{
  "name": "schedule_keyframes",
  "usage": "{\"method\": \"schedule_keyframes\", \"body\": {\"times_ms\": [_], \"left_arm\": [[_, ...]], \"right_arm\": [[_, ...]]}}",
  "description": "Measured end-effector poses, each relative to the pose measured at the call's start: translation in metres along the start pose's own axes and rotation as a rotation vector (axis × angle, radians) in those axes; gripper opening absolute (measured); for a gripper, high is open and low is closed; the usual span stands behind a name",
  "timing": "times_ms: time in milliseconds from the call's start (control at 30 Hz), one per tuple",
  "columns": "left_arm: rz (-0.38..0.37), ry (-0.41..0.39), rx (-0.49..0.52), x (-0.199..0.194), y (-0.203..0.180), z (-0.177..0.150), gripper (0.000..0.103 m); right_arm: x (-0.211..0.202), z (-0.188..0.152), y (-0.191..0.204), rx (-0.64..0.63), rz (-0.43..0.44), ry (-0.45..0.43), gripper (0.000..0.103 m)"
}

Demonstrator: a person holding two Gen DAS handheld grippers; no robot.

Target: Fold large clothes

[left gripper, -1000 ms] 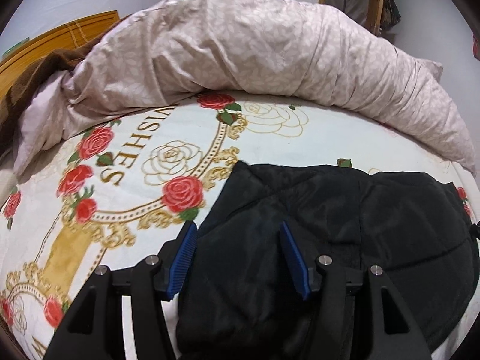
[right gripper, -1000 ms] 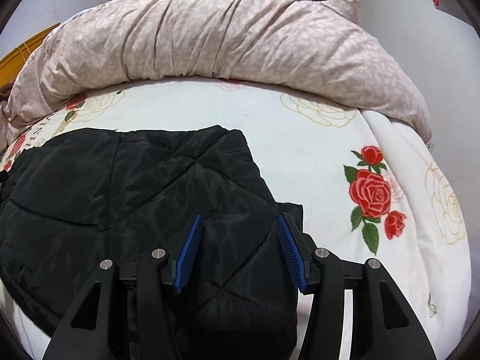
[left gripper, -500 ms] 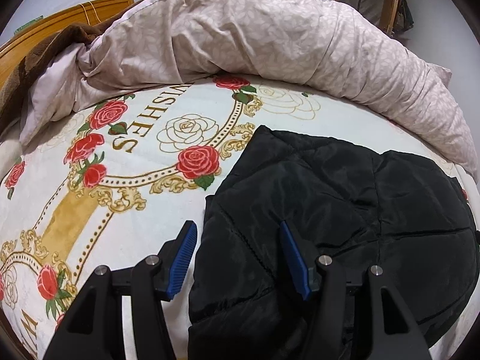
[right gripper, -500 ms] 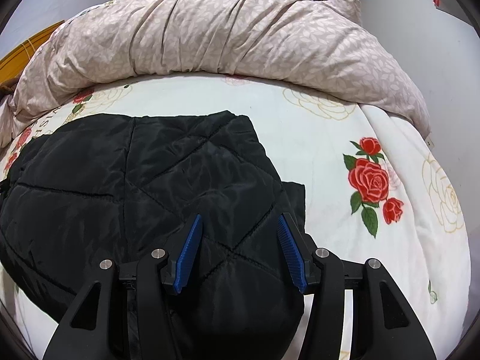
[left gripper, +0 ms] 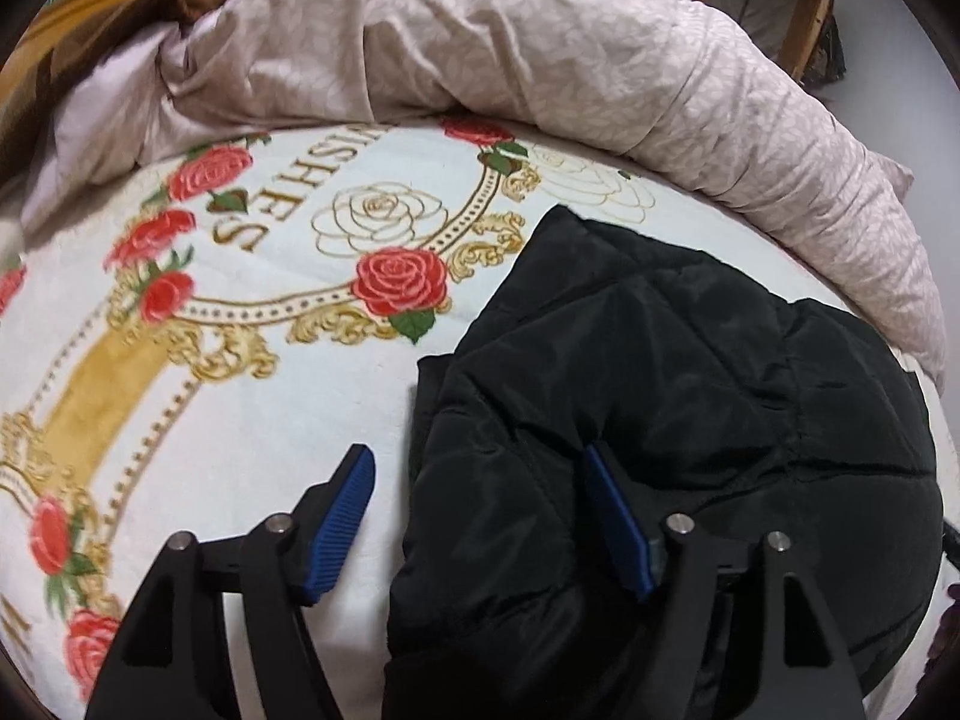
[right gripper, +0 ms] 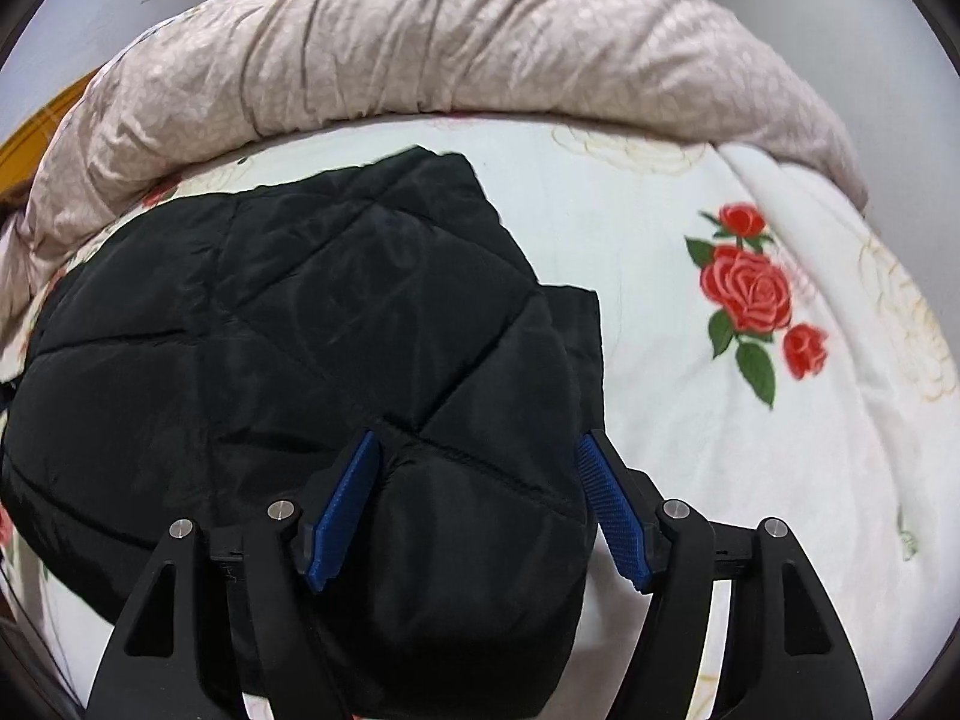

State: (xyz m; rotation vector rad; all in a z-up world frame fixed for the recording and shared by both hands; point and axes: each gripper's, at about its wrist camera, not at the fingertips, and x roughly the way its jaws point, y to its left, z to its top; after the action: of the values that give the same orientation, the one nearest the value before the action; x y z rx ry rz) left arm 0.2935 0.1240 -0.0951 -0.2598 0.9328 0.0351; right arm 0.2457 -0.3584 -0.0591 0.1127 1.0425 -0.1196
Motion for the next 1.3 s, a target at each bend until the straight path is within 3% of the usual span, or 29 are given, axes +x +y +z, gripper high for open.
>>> {"method": "schedule_keyframes", "body": {"times_ms": [333,500,733,900,1067,1100,1200,1267,1300], "left_arm": [[-0.058,0.030,-0.027,0.007,0.004,-0.003,0.080],[-0.115,0.057,-0.102,0.023,0.017,-0.006,0.090],[-0.157,0.091,-0.118,0.041,0.014,-0.002,0.093],[-0.181,0.081,-0.135,0.042,0.015,-0.010,0.093],[-0.172,0.095,-0.112,0.052,0.004,-0.004,0.101],[-0.173,0.098,-0.110,0.054,0.003,-0.003,0.101],[-0.187,0.114,-0.089,0.056,-0.002,-0.001,0.099],[-0.236,0.125,-0.098,0.056,-0.004,0.000,0.079],[-0.247,0.127,-0.105,0.056,-0.005,0.001,0.074]], "right_arm": [[0.017,-0.006,-0.028,0.114,0.093,0.042,0.077],[0.032,-0.005,-0.039,0.167,0.163,0.072,0.080],[0.062,-0.004,-0.060,0.281,0.288,0.135,0.093],[0.063,-0.011,-0.060,0.285,0.312,0.134,0.093],[0.073,-0.002,-0.060,0.267,0.341,0.149,0.093],[0.074,0.001,-0.058,0.260,0.351,0.150,0.088],[0.069,0.005,-0.050,0.258,0.393,0.149,0.062],[0.065,0.007,-0.044,0.247,0.390,0.141,0.053],[0.065,0.007,-0.044,0.254,0.395,0.137,0.048]]}}
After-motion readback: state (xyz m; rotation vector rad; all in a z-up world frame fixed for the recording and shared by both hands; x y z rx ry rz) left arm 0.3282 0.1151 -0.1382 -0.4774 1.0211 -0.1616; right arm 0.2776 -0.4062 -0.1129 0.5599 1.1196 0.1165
